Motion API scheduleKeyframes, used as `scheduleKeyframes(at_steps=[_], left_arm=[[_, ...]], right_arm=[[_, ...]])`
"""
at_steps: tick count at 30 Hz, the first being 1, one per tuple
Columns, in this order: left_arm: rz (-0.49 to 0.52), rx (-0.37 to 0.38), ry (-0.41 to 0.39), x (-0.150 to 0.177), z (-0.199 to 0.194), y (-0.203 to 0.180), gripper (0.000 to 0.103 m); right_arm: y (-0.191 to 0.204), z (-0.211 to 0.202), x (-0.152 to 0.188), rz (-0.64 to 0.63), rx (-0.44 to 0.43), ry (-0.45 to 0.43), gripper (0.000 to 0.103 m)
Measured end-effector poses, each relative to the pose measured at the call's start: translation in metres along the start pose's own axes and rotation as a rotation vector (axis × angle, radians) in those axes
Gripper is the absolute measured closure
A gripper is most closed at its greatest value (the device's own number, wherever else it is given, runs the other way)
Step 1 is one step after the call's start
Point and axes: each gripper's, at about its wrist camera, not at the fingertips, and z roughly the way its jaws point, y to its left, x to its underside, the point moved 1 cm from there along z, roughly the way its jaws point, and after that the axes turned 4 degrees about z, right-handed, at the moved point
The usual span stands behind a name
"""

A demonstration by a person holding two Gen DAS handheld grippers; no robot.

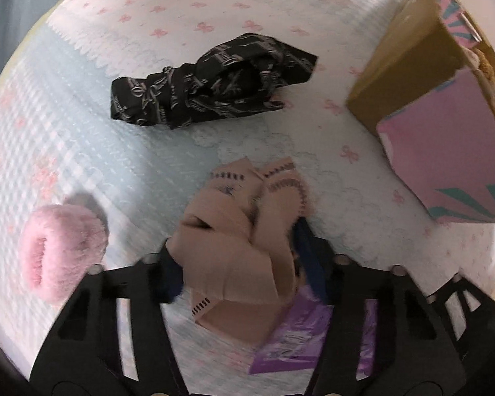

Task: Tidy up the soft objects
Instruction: 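Grasp the beige fabric with the left tool while the right tool grasps the purple packet, then carry the beige fabric and purple packet into the box and open both tools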

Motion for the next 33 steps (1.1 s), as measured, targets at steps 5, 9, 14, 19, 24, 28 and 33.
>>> scheduleKeyframes(at_steps=[5,9,14,19,24,28,33], left_arm=[[0.004,0.016,-0.009,0.003,-0.005,-0.004,0.077],[-0.025,0.015,-0.019,0.004,-0.011,-0.001,0.081],[-0.086,-0.006,-0.039,0.009,-0.034,0.004,0.082],[-0.116,-0.038,-0.075,0.008,-0.065,0.006,0.082],[-0.154,-0.074,-0.114,0.013,-0.104,0.0,0.082],[-0.203,-0.092,-0.151,0.025,-0.141,-0.005,0.082],[-0.265,-0.126,-0.21,0.046,-0.206,-0.025,0.082]], right_arm=[[0.01,-0.012,0.003,-0.019,-0.004,-0.024,0.064],[0.002,-0.025,0.005,0.035,-0.052,-0.036,0.079],[-0.014,-0.039,0.01,0.073,-0.066,-0.052,0.084],[-0.018,-0.061,0.028,0.088,-0.07,-0.093,0.084],[-0.024,-0.1,0.04,0.09,-0.074,-0.152,0.084],[-0.028,-0.142,0.049,0.075,-0.071,-0.197,0.084],[-0.039,-0.2,0.073,0.085,-0.122,-0.227,0.084]])
